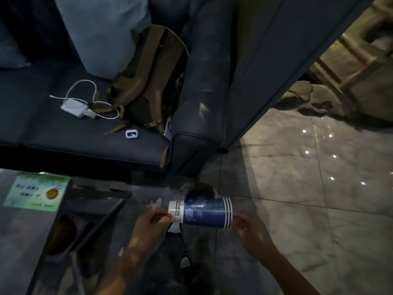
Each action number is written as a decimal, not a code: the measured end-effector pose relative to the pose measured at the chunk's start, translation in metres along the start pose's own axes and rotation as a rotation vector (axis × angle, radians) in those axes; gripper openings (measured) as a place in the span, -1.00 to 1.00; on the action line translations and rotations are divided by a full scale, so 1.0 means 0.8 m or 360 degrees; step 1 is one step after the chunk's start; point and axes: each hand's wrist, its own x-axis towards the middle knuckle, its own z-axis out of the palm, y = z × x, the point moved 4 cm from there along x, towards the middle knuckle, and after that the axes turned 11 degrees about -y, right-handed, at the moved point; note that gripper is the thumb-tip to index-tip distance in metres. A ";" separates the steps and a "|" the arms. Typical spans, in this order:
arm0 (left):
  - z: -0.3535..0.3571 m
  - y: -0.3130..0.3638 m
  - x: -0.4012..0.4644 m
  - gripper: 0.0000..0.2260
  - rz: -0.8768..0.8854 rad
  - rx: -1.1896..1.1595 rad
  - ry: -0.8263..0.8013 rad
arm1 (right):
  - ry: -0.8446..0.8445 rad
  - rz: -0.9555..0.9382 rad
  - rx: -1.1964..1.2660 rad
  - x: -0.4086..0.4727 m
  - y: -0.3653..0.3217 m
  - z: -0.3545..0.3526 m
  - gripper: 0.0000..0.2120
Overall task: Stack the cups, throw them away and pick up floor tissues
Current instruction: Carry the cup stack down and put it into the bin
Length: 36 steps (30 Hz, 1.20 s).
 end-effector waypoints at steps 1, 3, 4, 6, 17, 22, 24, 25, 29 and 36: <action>0.001 -0.002 0.013 -0.90 -0.0011 0.0034 -0.0030 | -0.0038 0.0017 -0.0028 0.010 0.005 0.001 -0.76; 0.005 -0.010 0.036 -0.87 -0.0058 0.0065 -0.0112 | -0.0113 0.0079 -0.0080 0.031 0.018 0.003 -0.78; 0.007 -0.015 0.046 -0.85 -0.0086 0.0053 -0.0135 | -0.0139 0.0105 -0.0118 0.042 0.025 0.004 -0.79; 0.013 -0.027 0.067 -0.84 -0.0129 0.0043 -0.0152 | -0.0186 0.0121 -0.0163 0.064 0.043 0.007 -0.81; 0.077 -0.157 0.247 -0.80 -0.0430 -0.0038 -0.0054 | -0.0350 0.0566 -0.0014 0.234 0.225 0.053 -0.67; 0.099 -0.231 0.319 -0.83 -0.0520 -0.0293 -0.0011 | -0.0413 0.0618 -0.0101 0.307 0.294 0.084 -0.85; 0.105 -0.260 0.343 -0.84 -0.0538 -0.0332 0.0001 | -0.0410 0.0659 -0.0121 0.329 0.314 0.095 -0.86; 0.108 -0.272 0.354 -0.85 -0.0545 -0.0351 0.0012 | -0.0394 0.0695 -0.0100 0.337 0.323 0.100 -0.87; 0.119 -0.307 0.391 -0.71 -0.0517 -0.0362 0.0092 | -0.0448 0.0725 -0.0137 0.366 0.339 0.117 -0.86; 0.146 -0.358 0.437 -0.89 -0.0498 -0.0394 -0.0038 | -0.0480 0.0816 -0.0295 0.412 0.377 0.135 -0.74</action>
